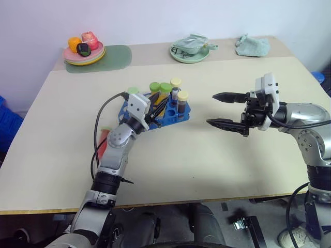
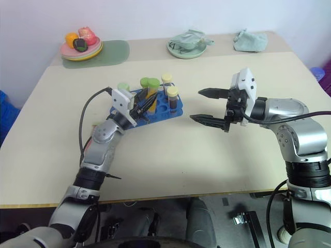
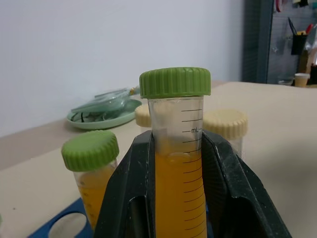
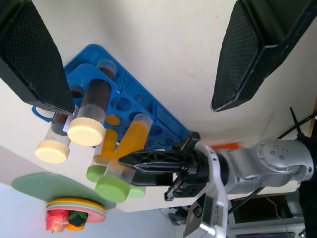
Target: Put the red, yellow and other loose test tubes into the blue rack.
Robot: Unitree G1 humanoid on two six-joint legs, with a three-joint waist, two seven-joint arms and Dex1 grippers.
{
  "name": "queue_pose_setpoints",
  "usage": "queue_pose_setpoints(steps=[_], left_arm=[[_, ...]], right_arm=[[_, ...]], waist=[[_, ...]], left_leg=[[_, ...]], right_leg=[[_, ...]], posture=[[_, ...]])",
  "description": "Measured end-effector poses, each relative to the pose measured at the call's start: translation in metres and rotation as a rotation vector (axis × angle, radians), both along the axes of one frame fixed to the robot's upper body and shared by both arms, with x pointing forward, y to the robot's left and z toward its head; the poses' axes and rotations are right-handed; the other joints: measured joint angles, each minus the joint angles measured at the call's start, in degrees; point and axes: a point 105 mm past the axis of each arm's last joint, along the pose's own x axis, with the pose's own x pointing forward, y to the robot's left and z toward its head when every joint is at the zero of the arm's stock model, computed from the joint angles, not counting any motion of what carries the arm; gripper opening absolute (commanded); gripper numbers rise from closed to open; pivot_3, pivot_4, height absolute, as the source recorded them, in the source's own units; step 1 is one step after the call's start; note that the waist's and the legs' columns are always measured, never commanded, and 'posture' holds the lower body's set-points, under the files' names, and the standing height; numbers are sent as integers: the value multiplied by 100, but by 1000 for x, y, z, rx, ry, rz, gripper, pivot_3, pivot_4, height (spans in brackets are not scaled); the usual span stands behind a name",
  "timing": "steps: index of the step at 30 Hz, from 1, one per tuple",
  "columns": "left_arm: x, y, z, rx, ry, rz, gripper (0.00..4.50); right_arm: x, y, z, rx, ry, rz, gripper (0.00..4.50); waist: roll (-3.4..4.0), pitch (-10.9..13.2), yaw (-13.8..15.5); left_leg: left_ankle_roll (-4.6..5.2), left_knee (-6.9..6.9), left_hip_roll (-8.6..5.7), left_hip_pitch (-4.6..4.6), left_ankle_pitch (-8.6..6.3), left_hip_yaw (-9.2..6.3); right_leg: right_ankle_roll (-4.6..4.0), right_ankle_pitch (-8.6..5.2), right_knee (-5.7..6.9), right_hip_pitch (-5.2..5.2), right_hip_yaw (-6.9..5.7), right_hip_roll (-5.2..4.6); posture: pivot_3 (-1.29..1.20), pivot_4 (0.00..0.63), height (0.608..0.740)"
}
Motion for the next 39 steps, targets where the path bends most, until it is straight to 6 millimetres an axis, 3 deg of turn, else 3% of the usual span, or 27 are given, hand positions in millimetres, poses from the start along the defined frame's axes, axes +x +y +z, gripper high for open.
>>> queue_pose_setpoints(steps=[19,33,34,39], left_arm=[[7,-7,-7,-27,-6,-39,737],[0,7,-18,19,-13,-3,737],[0,8,-19,20,-11,-2,1739],[-3,11,-22,21,-3,4,4138]], right_arm=[[3,-2,1,6,0,-15,4500],[4,-3,3,0,-16,-14,4500],[4,-3,3,0,-17,-14,4500],[6,-4,4,2,-19,-13,4500]], waist=[[-1,0,15],[-1,-1,-13],[-1,-1,-11],[-1,-1,-9]], left_leg=[[0,1,-1,0,0,0],[0,-1,2,0,0,1],[0,-1,2,0,0,1],[0,-1,2,0,0,1]], right_leg=[[0,0,-1,1,0,-1],[0,0,-1,-1,0,2],[0,0,-1,-1,0,2],[0,0,0,-1,0,2]], posture=[[0,150,740],[0,150,740],[0,150,740],[0,150,740]])
